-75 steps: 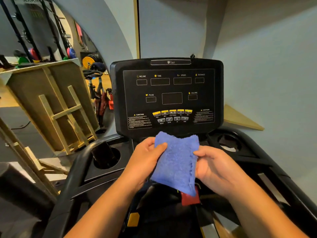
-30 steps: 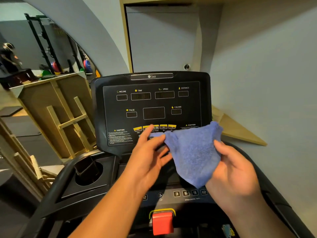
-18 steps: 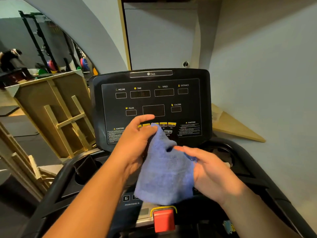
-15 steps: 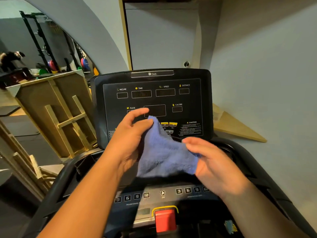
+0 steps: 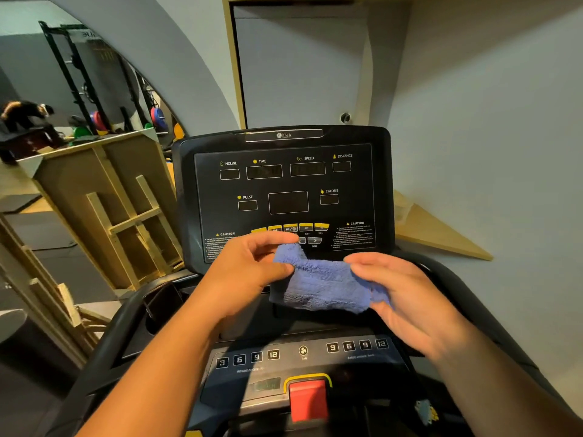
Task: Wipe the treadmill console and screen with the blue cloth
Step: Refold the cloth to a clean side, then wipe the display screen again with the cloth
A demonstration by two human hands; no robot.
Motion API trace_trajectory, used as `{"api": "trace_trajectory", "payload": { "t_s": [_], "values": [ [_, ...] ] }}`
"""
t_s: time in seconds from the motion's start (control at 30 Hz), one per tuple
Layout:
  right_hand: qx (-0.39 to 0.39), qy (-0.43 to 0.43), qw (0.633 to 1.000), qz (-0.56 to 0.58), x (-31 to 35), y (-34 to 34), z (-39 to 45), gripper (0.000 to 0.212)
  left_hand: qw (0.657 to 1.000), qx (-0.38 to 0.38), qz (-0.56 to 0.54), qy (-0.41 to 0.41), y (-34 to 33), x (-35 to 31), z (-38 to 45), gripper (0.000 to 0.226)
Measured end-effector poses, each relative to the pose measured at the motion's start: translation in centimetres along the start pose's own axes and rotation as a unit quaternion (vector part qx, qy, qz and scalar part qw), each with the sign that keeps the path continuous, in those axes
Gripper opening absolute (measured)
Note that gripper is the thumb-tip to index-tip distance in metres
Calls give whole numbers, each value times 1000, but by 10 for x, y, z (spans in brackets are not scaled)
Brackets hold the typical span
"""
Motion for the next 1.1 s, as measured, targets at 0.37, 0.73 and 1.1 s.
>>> {"api": "trace_trajectory", "payload": {
  "t_s": [0.37, 0.73, 1.1],
  "values": [
    [-92, 259, 825, -494, 59, -7, -12, 23, 909, -62, 369, -182, -1, -35, -5, 21],
    [118, 148, 982, -23, 106, -33, -5, 33, 993, 14, 30, -116, 7, -77, 7, 21],
    [9, -163, 983, 86, -57, -26, 21, 43, 997, -52, 35, 34, 14, 38, 29, 16]
  ]
}}
Point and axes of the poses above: each hand's wrist, its own z-axis towards the middle knuckle, its own y-axis out of the back of the hand, x = y × z, the point moved 9 cm from there along z, towards the middle knuckle, and after that the axes turned 1 degree about -x, right-handed, at the moved point
